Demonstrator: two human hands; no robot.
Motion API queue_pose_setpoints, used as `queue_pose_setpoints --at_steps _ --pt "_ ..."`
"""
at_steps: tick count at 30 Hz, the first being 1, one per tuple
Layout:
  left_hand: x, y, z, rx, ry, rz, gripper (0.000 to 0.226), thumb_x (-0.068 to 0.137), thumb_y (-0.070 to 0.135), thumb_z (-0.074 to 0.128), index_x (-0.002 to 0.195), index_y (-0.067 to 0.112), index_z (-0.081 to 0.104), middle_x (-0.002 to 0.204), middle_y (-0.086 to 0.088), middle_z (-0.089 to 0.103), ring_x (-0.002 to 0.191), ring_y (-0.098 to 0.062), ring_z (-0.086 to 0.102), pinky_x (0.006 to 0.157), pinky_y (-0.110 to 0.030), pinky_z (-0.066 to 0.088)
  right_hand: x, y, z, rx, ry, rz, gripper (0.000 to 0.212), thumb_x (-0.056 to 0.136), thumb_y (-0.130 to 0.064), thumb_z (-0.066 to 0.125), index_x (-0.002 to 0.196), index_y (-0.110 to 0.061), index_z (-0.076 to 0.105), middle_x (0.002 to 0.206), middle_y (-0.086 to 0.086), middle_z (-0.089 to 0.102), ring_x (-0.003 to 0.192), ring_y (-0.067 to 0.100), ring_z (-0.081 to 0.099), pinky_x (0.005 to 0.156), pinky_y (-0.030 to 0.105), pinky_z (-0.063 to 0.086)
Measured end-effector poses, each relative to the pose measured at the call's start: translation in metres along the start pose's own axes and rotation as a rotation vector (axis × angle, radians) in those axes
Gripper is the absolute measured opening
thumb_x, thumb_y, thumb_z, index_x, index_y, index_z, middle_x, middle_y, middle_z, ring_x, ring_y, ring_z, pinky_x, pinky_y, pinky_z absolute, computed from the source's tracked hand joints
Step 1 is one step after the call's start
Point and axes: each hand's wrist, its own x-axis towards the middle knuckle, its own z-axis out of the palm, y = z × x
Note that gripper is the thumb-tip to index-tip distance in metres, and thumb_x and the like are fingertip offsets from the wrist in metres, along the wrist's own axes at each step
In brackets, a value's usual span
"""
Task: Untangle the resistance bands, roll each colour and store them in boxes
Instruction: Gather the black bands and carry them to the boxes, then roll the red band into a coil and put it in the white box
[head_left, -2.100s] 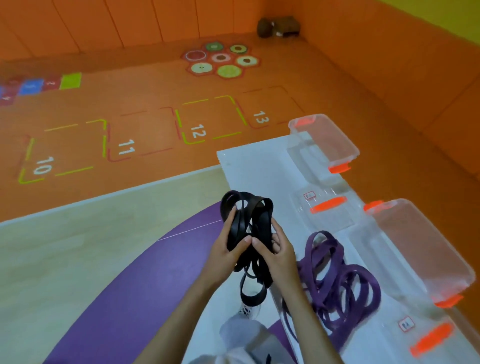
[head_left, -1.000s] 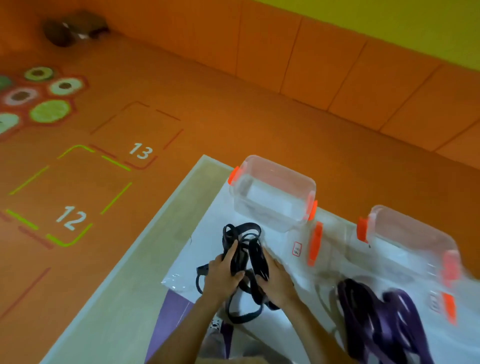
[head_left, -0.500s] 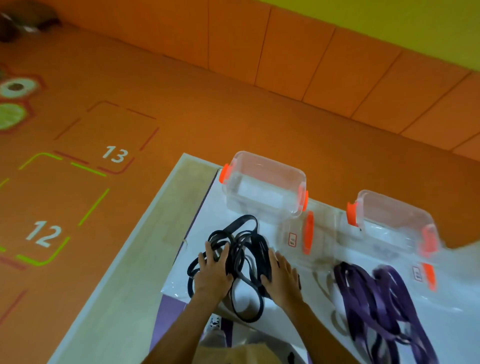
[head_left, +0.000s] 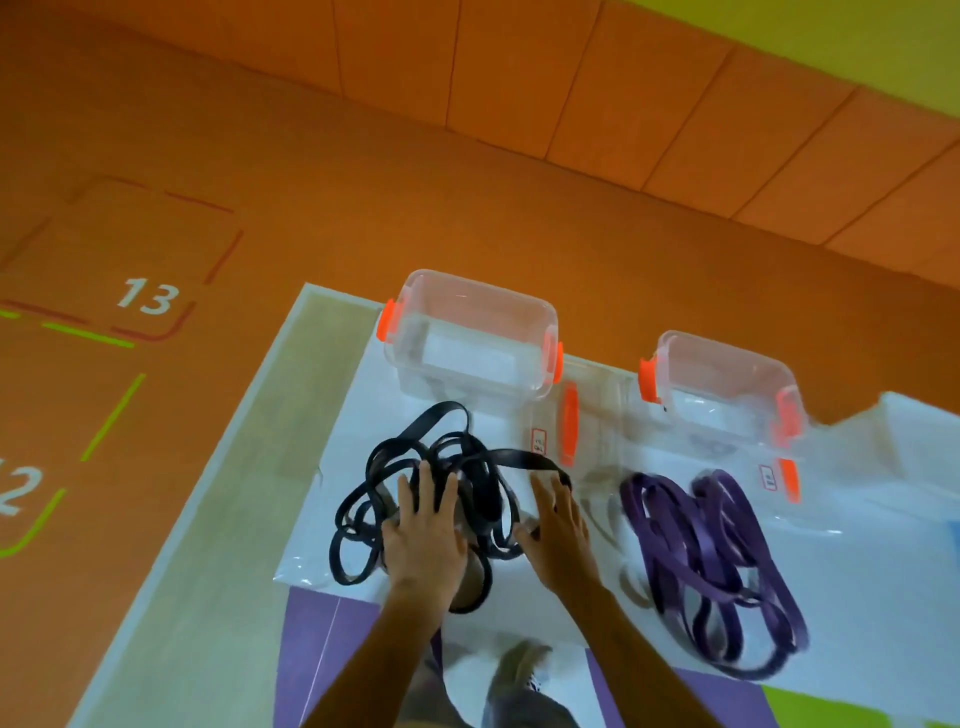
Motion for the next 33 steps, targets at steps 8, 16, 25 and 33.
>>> queue_pose_setpoints --at_steps 8,16,25,33 --pt "-0.023 0.071 0.004 0.083 0.042 0.136 0.073 0.107 0.044 0.047 0.168 0.033 0.007 0.178 -0.005 0.004 0.163 -0.034 0.008 0.121 -0.051 0.035 -0.043 0.057 -0.024 0.025 0.061 0.017 0.068 0.107 -0.041 0.053 0.165 -0.027 0.022 0.174 0.003 0.016 0.161 0.025 0.016 0.129 0.041 0.02" --pt "-0.073 0.207 0.02 0.148 0.16 0.344 0.069 0.107 0.041 0.046 0.169 0.033 0.015 0.177 -0.002 0.014 0.163 -0.029 0.012 0.13 -0.05 0.018 -0.128 0.173 -0.074 -0.065 0.235 0.05 0.056 0.103 -0.044 0.052 0.155 -0.027 0.042 0.157 0.001 0.044 0.146 0.024 0.041 0.117 0.042 0.037" --pt "-0.148 0.403 0.063 0.164 0.183 0.68 0.069 0.107 0.04 0.051 0.168 0.037 0.02 0.175 -0.007 0.025 0.161 -0.032 0.023 0.127 -0.049 0.027 -0.265 0.363 -0.114 0.045 0.414 0.298 0.045 0.1 -0.036 0.057 0.144 -0.025 0.057 0.149 -0.001 0.053 0.139 0.024 0.049 0.107 0.041 0.043" --pt "-0.18 0.573 0.108 0.264 0.127 0.925 0.074 0.108 0.041 0.05 0.168 0.04 0.007 0.177 -0.003 0.015 0.163 -0.03 0.014 0.129 -0.051 0.02 -0.334 0.513 -0.147 0.101 0.488 0.552 0.042 0.101 -0.035 0.053 0.142 -0.028 0.059 0.147 -0.005 0.056 0.138 0.021 0.051 0.104 0.038 0.043"
